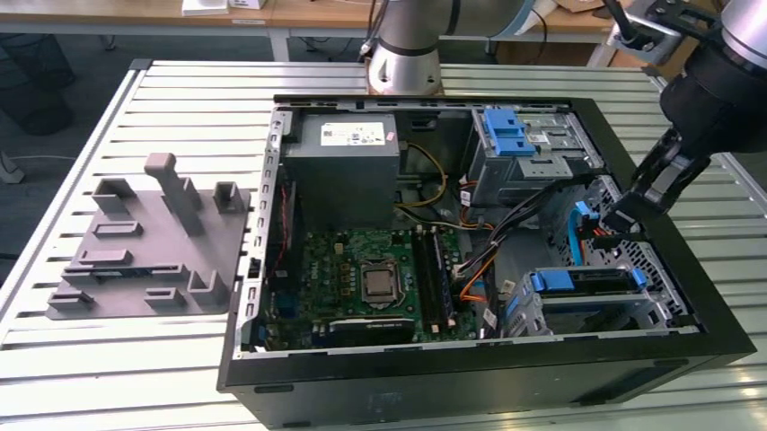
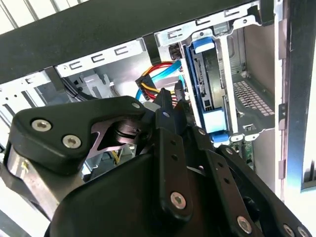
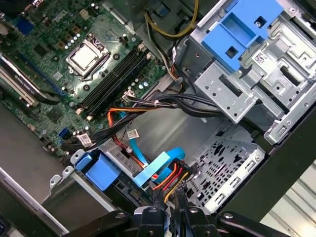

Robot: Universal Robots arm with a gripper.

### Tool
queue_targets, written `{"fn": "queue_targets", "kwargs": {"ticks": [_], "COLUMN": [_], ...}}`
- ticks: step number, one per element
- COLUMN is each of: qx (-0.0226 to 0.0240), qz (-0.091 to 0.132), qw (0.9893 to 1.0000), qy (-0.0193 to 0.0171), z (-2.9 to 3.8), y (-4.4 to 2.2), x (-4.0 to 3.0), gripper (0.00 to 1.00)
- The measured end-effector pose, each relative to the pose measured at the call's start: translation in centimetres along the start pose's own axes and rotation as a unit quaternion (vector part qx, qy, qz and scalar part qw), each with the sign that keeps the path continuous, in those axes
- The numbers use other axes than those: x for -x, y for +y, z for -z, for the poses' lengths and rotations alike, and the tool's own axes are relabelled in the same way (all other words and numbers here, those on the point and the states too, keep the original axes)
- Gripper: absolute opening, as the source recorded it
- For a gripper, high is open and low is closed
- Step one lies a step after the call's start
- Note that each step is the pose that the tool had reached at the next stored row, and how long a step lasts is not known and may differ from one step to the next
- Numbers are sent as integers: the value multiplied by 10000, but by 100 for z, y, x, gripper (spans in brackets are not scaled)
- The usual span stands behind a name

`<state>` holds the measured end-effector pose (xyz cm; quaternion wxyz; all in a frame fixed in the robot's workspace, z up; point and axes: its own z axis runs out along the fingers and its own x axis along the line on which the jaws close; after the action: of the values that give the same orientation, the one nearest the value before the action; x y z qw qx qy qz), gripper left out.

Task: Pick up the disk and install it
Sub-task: 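Insert the first disk wire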

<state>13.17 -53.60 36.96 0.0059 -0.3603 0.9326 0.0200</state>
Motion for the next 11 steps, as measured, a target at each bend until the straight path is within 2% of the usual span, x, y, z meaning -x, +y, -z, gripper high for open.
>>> {"fn": "queue_targets", "kwargs": {"ticks": [3,6,9,11], "qx": [2,8,15,19], "qz": [74,341,611,798], "qw": [10000,9994,9981,9968], "qy": [2,11,20,26], "z": [-8,-27,-50,-62], "y": [-17,-18,-19,-19], "x": [-19,-21,-21,-21], "gripper": [24,24,24,24]}}
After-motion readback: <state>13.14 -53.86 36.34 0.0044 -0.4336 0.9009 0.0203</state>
